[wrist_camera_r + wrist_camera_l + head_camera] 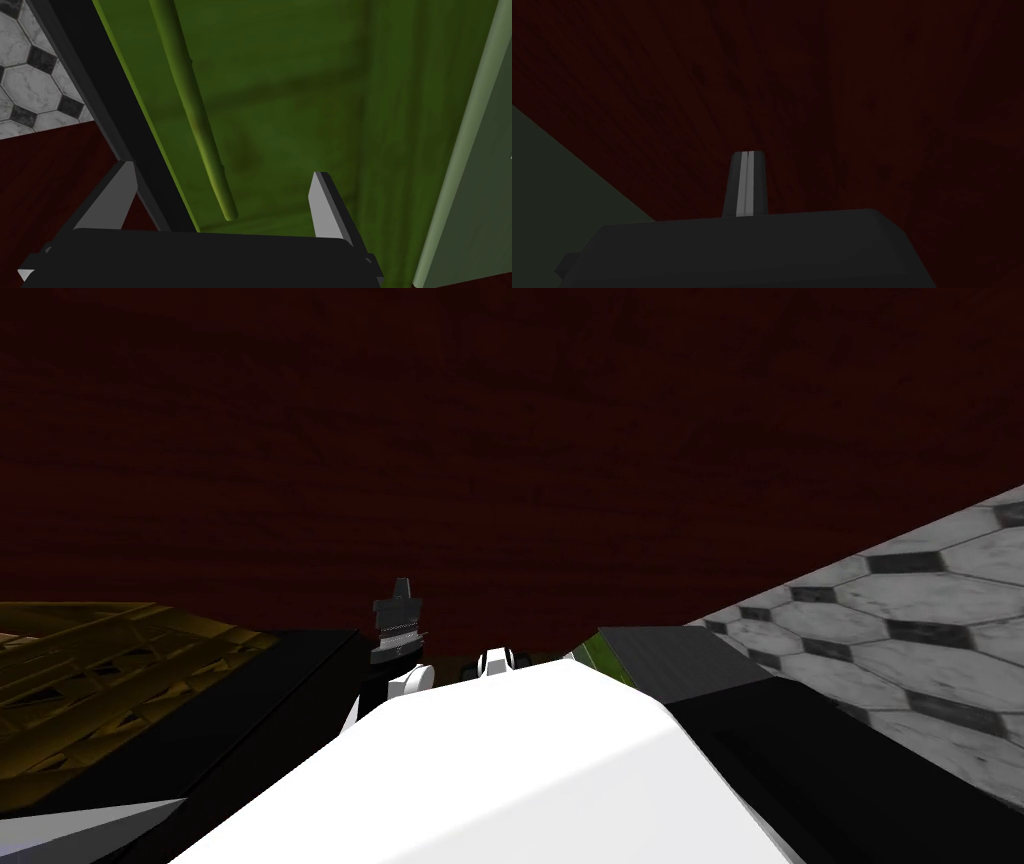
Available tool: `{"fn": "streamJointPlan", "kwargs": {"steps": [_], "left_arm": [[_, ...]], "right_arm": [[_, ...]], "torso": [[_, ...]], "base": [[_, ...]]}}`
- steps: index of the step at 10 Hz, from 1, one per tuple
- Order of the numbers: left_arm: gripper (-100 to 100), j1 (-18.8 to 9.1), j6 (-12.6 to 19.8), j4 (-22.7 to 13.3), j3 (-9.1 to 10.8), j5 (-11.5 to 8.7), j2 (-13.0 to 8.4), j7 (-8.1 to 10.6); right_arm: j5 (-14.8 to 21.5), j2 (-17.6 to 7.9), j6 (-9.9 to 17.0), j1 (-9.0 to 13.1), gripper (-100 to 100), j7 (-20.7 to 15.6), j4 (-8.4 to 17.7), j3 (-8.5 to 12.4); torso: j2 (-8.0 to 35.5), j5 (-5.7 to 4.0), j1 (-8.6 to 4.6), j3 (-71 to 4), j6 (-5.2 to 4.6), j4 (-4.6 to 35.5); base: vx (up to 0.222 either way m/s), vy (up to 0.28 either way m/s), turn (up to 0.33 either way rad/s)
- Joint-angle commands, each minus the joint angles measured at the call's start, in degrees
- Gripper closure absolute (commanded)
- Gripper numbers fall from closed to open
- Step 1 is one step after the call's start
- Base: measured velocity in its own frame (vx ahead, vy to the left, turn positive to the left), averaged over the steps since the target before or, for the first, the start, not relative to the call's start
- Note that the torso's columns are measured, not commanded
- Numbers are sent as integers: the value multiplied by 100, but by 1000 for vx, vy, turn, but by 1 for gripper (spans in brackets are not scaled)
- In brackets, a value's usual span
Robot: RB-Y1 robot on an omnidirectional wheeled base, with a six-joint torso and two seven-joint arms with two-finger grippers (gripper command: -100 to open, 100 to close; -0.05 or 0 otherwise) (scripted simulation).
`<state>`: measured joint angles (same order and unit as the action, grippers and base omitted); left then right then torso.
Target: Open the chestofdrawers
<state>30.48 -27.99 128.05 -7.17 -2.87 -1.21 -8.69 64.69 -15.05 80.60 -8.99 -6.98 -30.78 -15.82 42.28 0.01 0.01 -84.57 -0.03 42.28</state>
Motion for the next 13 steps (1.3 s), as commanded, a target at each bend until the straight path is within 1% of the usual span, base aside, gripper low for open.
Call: {"fn": "streamJointPlan", "kwargs": {"steps": [1,2,3,4,5,6,7,8,9,10,11,12,13], "left_arm": [[0,1,0,0,0,0,0,0],[0,-1,0,0,-1,0,0,0],[0,0,0,0,0,0,0,0],[0,0,0,0,0,0,0,0],[0,-1,0,0,-1,0,0,0],[0,0,0,0,0,0,0,0],[0,1,0,0,0,0,0,0],[0,-1,0,0,0,0,0,0],[0,0,0,0,0,0,0,0],[0,1,0,0,0,0,0,0],[0,0,0,0,0,0,0,0],[0,0,0,0,0,0,0,0],[0,1,0,0,0,0,0,0]], "right_arm": [[-413,-99,77,47,-100,50,67,-269],[-582,-99,77,47,-100,50,67,-269],[-656,-99,77,47,-100,50,67,-269],[-874,-181,134,119,-100,108,173,-505],[-1039,-181,134,119,-100,108,173,-505],[-1111,-181,134,119,-100,108,173,-505],[-1323,-264,192,190,-100,166,280,-740],[-1497,-264,192,190,-100,166,280,-740],[-1567,-264,192,190,-100,166,280,-740],[-1776,-347,249,261,-100,224,387,-976],[-1949,-347,249,261,-100,224,387,-976],[-2022,-347,249,261,-100,224,387,-976],[-2230,-430,307,332,-100,283,494,-1211]], "torso": [[-7,-1,0,-4,-1,-2],[-1,1,-4,0,9,1],[3,-1,-7,3,3,1],[2,-3,-11,2,-5,-1],[7,-2,-7,5,3,1],[8,-3,-11,6,-6,0],[9,-6,-21,5,-23,-6],[15,5,-24,8,3,3],[11,4,-24,6,-6,0],[5,-3,-28,2,-26,-8],[14,9,-26,5,-2,0],[13,9,-26,5,-11,-2],[10,3,-32,2,-28,-8]], "base": [[-38,1,208],[-49,0,152],[-28,-1,27],[-49,5,255],[-57,-6,148],[-27,-4,12],[-62,5,221],[-63,4,163],[-19,-3,11],[-54,11,198],[-57,7,144],[-16,-3,38],[-56,11,225]]}}
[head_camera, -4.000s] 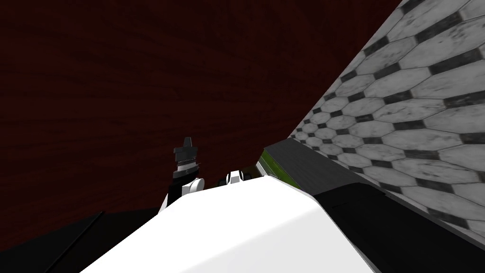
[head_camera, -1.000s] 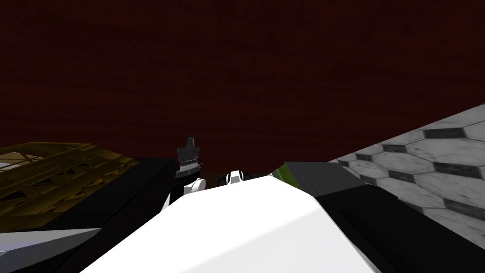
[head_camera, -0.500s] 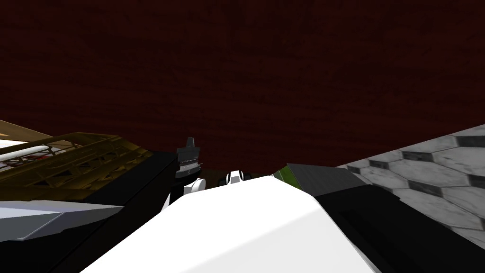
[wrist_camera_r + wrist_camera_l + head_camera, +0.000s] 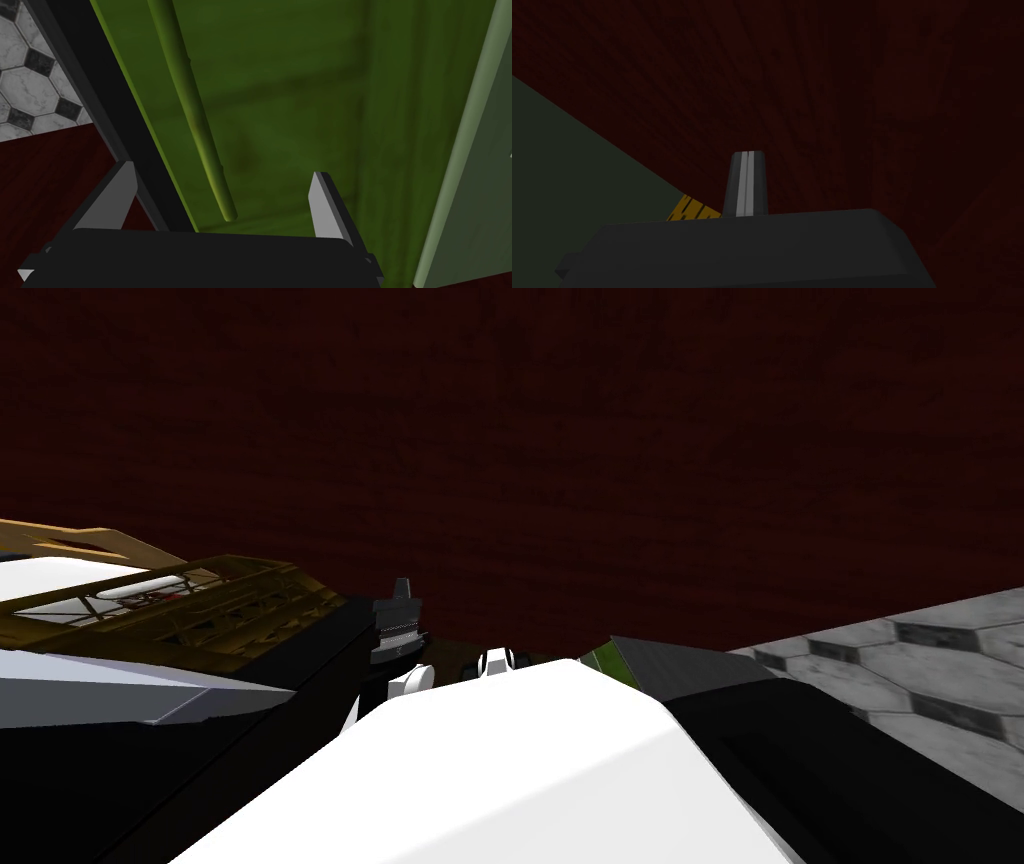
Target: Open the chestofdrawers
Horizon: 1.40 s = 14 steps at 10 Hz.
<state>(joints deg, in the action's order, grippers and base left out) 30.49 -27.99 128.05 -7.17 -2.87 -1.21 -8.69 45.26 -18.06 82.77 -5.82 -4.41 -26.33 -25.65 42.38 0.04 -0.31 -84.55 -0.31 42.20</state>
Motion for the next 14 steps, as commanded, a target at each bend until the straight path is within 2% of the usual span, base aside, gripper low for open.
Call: {"fn": "streamJointPlan", "kwargs": {"steps": [1,2,3,4,6,7,8,9,10,11,12,13,14], "left_arm": [[0,-1,0,0,0,0,0,0],[0,-1,0,0,0,0,0,0],[0,0,0,0,0,0,0,0],[0,-1,0,0,0,0,0,0],[0,0,0,0,0,0,0,0],[0,1,0,0,0,0,0,0],[0,-1,0,0,0,0,0,0],[0,-1,0,0,0,0,0,0],[0,0,0,0,0,0,0,0],[0,0,0,0,0,0,0,0],[0,1,0,0,0,0,0,0],[0,3,0,0,1,0,0,0],[0,2,0,0,1,0,-1,0]], "right_arm": [[-466,-129,90,16,-100,26,48,-229],[-535,-129,90,16,-100,26,48,-229],[-751,-212,148,87,-100,84,155,-464],[-925,-212,148,87,-100,84,155,-464],[-990,-212,148,87,-100,84,155,-464],[-1253,-294,205,159,-100,143,262,-700],[-1425,-294,205,159,-100,143,262,-700],[-1446,-294,205,159,-100,143,262,-700],[-1402,-246,199,153,-100,139,133,-702],[-1446,-294,205,159,100,143,262,-700],[-1130,-212,148,87,100,84,155,-464],[-990,-212,148,87,100,84,155,-464],[-799,-129,90,16,100,26,48,-229]], "torso": [[7,13,3,2,30,10],[0,16,7,-2,24,8],[-2,11,2,-5,2,-1],[8,23,3,-1,26,7],[0,21,8,-9,-2,-3],[4,20,5,-7,-8,-4],[13,37,2,-3,27,7],[9,36,5,-5,22,6],[8,30,6,-8,-3,-2],[-1,15,19,-7,7,1],[2,-13,-13,10,3,1],[6,-41,-59,18,-17,-2],[15,-4,-27,6,-6,0]], "base": [[-57,0,141],[-22,-5,19],[-61,9,205],[-59,13,144],[-9,0,15],[-42,9,234],[-56,10,137],[-25,7,17],[-3,5,11],[-1,-8,-21],[53,-12,-298],[69,4,-140],[91,-15,-233]]}}
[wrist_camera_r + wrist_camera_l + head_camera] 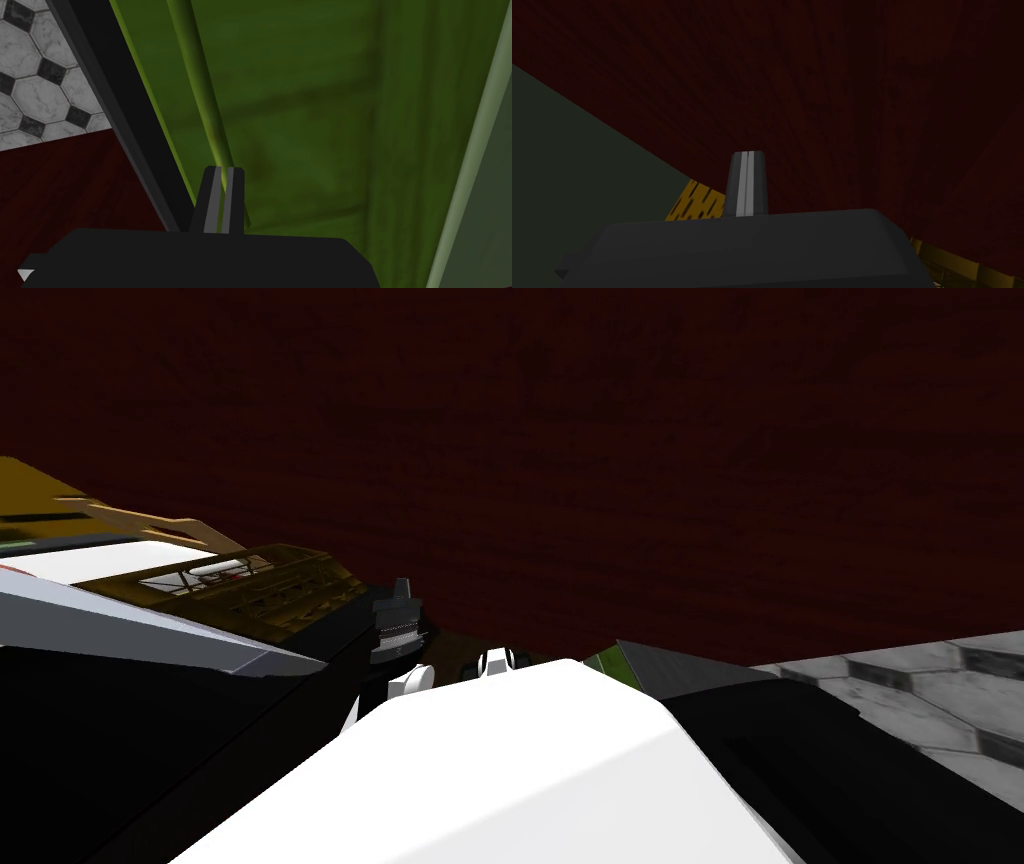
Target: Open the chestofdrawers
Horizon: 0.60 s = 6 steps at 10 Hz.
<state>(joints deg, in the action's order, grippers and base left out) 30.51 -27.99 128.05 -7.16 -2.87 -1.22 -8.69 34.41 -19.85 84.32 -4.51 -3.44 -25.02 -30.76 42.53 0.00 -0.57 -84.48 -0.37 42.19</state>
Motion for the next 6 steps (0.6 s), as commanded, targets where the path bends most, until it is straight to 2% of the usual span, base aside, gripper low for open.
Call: {"fn": "streamJointPlan", "kwargs": {"steps": [1,2,3,4,5,6], "left_arm": [[0,1,0,0,0,0,0,0],[0,0,0,0,0,0,0,0],[0,-1,0,0,-1,0,0,0],[0,0,0,0,0,0,0,0],[0,0,0,0,0,0,0,0],[0,-1,0,0,-1,0,0,0]], "right_arm": [[472,51,-65,-115,100,-72,-83,283],[550,51,-65,-115,100,-72,-83,283],[768,133,-123,-186,100,-130,-190,519],[953,133,-123,-186,100,-130,-190,519],[1006,133,-123,-186,100,-130,-190,519],[1237,216,-180,-258,100,-188,-296,754]], "torso": [[-4,-17,-5,8,-9,-3],[3,-17,-6,14,9,4],[9,-12,-1,20,29,14],[-1,-24,-9,14,-7,-1],[-4,-25,-12,12,4,0],[-3,-19,-7,15,26,9]], "base": [[72,-9,-139],[13,1,-21],[48,-15,-261],[59,-8,-134],[18,4,9],[51,-8,-228]]}}
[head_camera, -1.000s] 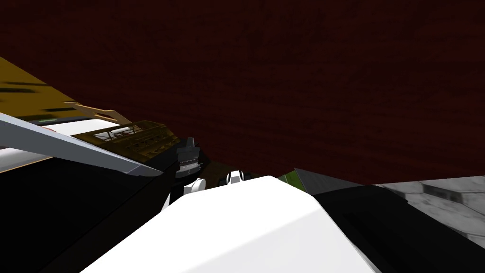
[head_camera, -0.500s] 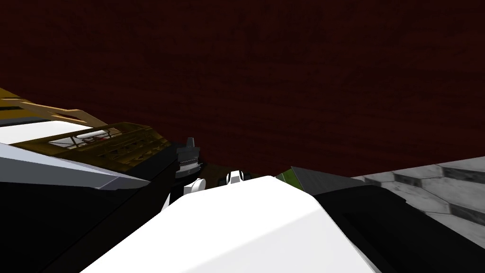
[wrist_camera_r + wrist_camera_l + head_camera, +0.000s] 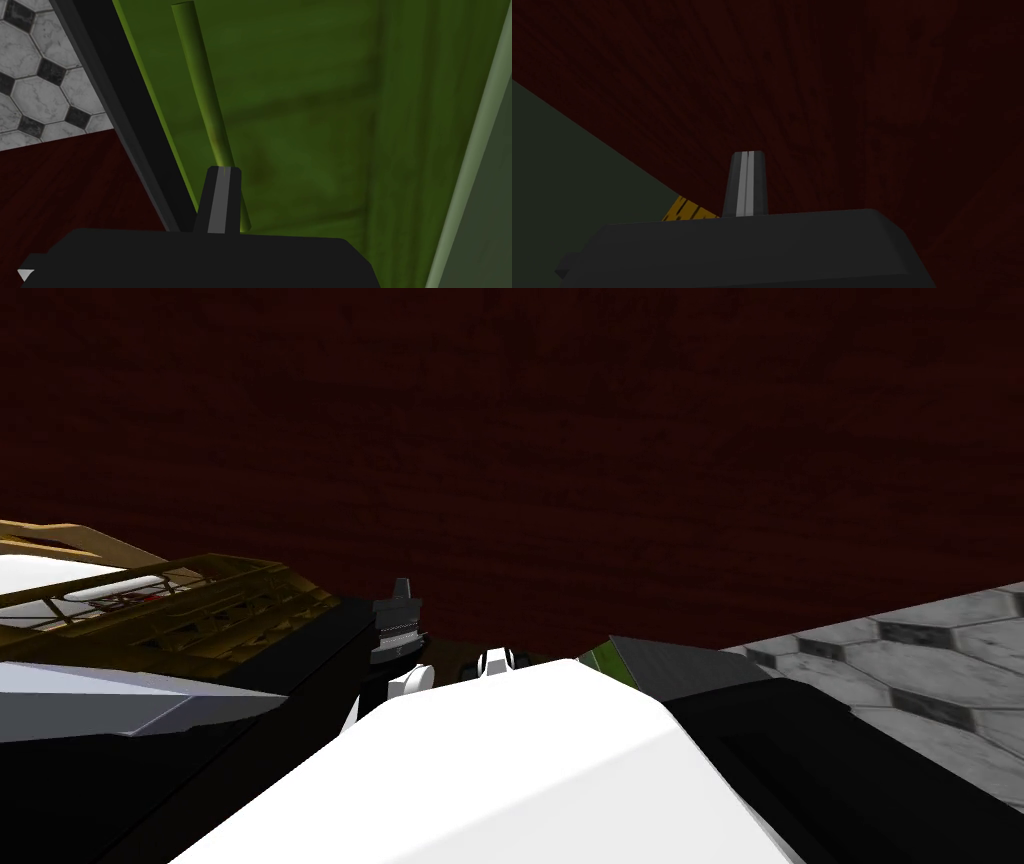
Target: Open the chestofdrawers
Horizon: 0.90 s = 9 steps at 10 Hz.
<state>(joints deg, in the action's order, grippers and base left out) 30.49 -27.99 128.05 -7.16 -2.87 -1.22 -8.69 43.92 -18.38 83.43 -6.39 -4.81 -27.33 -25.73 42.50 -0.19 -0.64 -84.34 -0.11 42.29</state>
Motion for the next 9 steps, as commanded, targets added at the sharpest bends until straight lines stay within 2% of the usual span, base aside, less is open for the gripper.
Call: {"fn": "streamJointPlan", "kwargs": {"steps": [1,2,4,5,7,8,9], "left_arm": [[0,1,0,0,1,0,0,0],[0,1,0,0,0,0,0,0],[0,1,0,0,0,0,0,0],[0,0,0,0,0,0,0,0],[0,1,0,0,0,0,0,0],[0,0,0,0,0,0,0,0],[0,1,0,0,1,0,0,0]], "right_arm": [[464,69,-91,-70,100,-51,-66,251],[646,151,-149,-141,100,-109,-172,487],[966,151,-149,-141,100,-109,-172,487],[1151,234,-207,-213,100,-167,-279,722],[1422,234,-207,-213,100,-167,-279,722],[1633,317,-264,-284,100,-226,-386,958],[1805,317,-264,-284,100,-226,-386,958]], "torso": [[-10,-7,-2,-6,-21,-9],[-10,-9,-2,-6,-13,-8],[-9,-8,9,-5,-5,-4],[-6,2,18,-3,18,6],[-21,5,29,-16,6,-3],[-19,12,41,-17,15,1],[-24,15,51,-23,4,-2]], "base": [[59,-5,-153],[69,-6,-226],[41,5,-90],[41,-7,-228],[39,5,-76],[46,-10,-217],[56,0,-155]]}}
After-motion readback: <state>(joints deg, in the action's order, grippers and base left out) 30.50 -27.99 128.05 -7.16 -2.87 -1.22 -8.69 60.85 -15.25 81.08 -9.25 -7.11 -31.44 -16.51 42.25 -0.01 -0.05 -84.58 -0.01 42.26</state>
